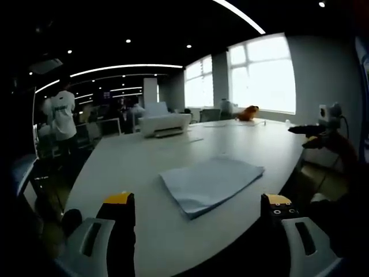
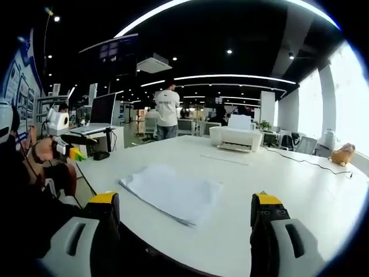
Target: Organize the stack of printing papers by aligning and flattening the scattered papers on the table
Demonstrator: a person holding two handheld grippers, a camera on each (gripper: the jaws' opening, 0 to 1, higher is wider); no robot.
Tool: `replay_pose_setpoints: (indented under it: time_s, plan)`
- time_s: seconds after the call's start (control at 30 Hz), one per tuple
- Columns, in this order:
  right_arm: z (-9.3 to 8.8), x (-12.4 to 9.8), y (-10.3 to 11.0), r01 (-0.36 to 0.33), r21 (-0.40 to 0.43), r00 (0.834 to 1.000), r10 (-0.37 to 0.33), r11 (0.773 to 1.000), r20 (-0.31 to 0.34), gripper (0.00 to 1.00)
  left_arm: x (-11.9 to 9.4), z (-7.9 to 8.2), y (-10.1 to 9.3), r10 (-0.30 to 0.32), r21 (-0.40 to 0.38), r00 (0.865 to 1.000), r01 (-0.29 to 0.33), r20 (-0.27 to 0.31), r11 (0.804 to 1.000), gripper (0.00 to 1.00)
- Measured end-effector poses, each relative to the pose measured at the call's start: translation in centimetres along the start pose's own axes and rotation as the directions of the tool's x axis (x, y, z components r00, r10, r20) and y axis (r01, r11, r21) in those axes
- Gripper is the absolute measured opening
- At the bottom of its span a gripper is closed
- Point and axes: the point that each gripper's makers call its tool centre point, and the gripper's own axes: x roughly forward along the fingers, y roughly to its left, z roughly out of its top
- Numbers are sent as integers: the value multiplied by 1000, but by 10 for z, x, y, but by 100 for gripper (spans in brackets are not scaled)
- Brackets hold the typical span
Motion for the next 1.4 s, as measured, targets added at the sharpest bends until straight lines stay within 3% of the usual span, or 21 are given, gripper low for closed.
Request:
replay_pose_setpoints:
  time_s: [1.4]
  plan:
    - [3,-3,-7,25,-6,1000,-25,1000,13,90,-3,1,-11,-33,-6,999,33,-1,999,91]
